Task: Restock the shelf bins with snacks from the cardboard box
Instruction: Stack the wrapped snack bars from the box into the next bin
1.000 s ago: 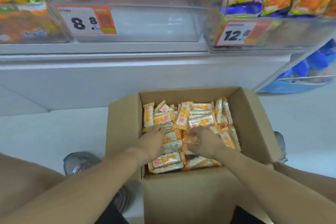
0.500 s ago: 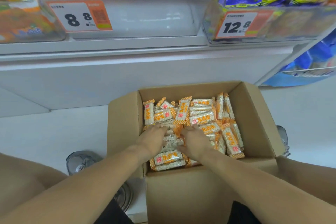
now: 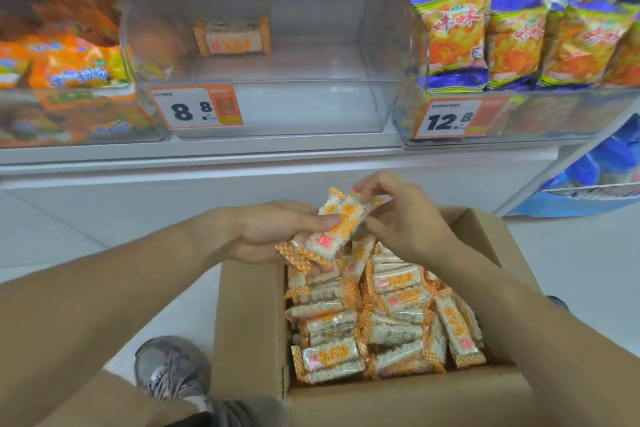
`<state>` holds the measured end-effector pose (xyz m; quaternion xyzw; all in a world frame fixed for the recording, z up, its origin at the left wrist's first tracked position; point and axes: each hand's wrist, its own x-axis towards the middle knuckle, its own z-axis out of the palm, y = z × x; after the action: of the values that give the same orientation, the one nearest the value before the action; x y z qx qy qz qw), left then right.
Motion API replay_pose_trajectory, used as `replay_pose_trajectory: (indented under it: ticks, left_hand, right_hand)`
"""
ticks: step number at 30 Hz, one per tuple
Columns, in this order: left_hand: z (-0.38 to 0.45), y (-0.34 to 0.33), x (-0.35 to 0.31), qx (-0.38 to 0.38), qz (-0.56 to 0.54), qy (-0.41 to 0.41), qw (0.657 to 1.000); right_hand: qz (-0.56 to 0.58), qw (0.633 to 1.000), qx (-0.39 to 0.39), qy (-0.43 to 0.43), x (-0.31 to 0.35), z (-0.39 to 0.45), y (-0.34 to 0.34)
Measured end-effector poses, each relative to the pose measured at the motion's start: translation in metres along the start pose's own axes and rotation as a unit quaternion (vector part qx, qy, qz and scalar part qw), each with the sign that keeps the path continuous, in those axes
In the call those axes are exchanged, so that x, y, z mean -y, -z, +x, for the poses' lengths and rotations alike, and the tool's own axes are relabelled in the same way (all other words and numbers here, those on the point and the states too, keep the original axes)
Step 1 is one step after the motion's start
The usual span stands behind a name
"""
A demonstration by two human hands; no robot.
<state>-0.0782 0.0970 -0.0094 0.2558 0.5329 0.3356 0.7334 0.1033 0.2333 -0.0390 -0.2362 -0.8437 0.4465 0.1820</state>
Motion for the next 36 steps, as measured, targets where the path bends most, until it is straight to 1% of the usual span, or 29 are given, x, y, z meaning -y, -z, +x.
replay_pose_trajectory:
  ticks: [1, 2, 3, 5, 7, 9, 14, 19, 20, 21, 22, 23, 24, 25, 26, 28, 29, 30, 31, 32, 33, 34, 35, 36]
  left_hand:
    - [-0.009, 0.000, -0.013, -0.013, 0.002, -0.022, 1.000]
    - [-0.018, -0.002, -0.024, -0.037, 0.014, -0.045, 0.998]
    - [-0.027, -0.002, -0.033, -0.059, 0.040, -0.065, 0.995]
    - [-0.043, 0.000, -0.044, -0.089, 0.116, -0.099, 0.984]
    - [-0.058, 0.005, -0.048, -0.120, 0.152, -0.126, 0.973]
    - [-0.067, 0.009, -0.050, -0.114, 0.150, -0.141, 0.972]
    - [-0.068, 0.007, -0.055, -0.061, 0.154, -0.156, 0.974]
    - [-0.070, 0.012, -0.055, -0.077, 0.267, -0.161, 0.947]
    - [-0.072, 0.014, -0.057, -0.082, 0.299, -0.162, 0.937]
    - [-0.075, 0.017, -0.060, -0.088, 0.351, -0.160, 0.918]
    - [-0.078, 0.020, -0.064, -0.094, 0.412, -0.153, 0.893]
    - [-0.081, 0.023, -0.068, -0.102, 0.468, -0.140, 0.866]
    - [-0.085, 0.025, -0.072, -0.111, 0.505, -0.137, 0.845]
    - [-0.089, 0.026, -0.076, -0.126, 0.523, -0.143, 0.831]
    - [-0.093, 0.028, -0.079, -0.147, 0.528, -0.162, 0.821]
    - [-0.102, 0.034, -0.083, -0.219, 0.496, -0.219, 0.811]
    - [-0.108, 0.038, -0.085, -0.264, 0.451, -0.264, 0.810]
    - [-0.113, 0.044, -0.086, -0.318, 0.407, -0.313, 0.797]
    - [-0.118, 0.053, -0.086, -0.385, 0.391, -0.358, 0.756]
    - [-0.120, 0.063, -0.087, -0.459, 0.409, -0.384, 0.688]
    - [-0.120, 0.075, -0.087, -0.526, 0.435, -0.388, 0.620]
    - [-0.119, 0.088, -0.087, -0.574, 0.453, -0.371, 0.573]
    - [-0.117, 0.099, -0.086, -0.601, 0.463, -0.335, 0.558]
    - [-0.114, 0.108, -0.083, -0.609, 0.468, -0.296, 0.568]
  right_hand:
    - [-0.002, 0.998, -0.046, 0.035, 0.014, 0.003, 0.000]
    - [0.002, 0.996, -0.072, 0.058, 0.027, 0.006, 0.001]
    - [0.019, 0.994, -0.076, 0.071, 0.039, 0.007, 0.002]
    - [0.061, 0.995, -0.041, 0.074, 0.057, 0.010, 0.008]
    - [0.094, 0.994, 0.003, 0.052, 0.071, 0.012, 0.016]
    - [0.121, 0.993, 0.000, 0.019, 0.082, 0.014, 0.020]
    - [0.212, 0.974, -0.070, -0.031, 0.098, 0.014, 0.017]
    - [0.203, 0.976, -0.067, -0.039, 0.102, 0.016, 0.012]
    - [0.171, 0.983, -0.062, -0.036, 0.103, 0.016, 0.013]
    - [0.110, 0.992, -0.051, -0.021, 0.104, 0.016, 0.015]
    - [0.033, 0.999, -0.027, 0.003, 0.107, 0.016, 0.019]
    - [-0.038, 0.999, 0.007, 0.036, 0.111, 0.017, 0.021]
    - [-0.087, 0.992, 0.046, 0.072, 0.116, 0.020, 0.022]
    - [-0.117, 0.985, 0.075, 0.104, 0.121, 0.025, 0.020]
    - [-0.136, 0.978, 0.083, 0.131, 0.127, 0.032, 0.018]
    - [-0.154, 0.972, 0.040, 0.170, 0.138, 0.046, 0.017]
    - [-0.158, 0.969, 0.006, 0.188, 0.143, 0.056, 0.019]
    - [-0.161, 0.965, -0.034, 0.204, 0.148, 0.067, 0.022]
    - [-0.160, 0.960, -0.079, 0.216, 0.152, 0.080, 0.024]
    - [-0.150, 0.956, -0.123, 0.218, 0.155, 0.096, 0.025]
    - [-0.134, 0.955, -0.161, 0.211, 0.156, 0.115, 0.024]
    - [-0.118, 0.956, -0.183, 0.197, 0.157, 0.137, 0.021]
    - [-0.113, 0.961, -0.183, 0.171, 0.156, 0.160, 0.017]
    - [-0.121, 0.971, -0.159, 0.133, 0.154, 0.184, 0.010]
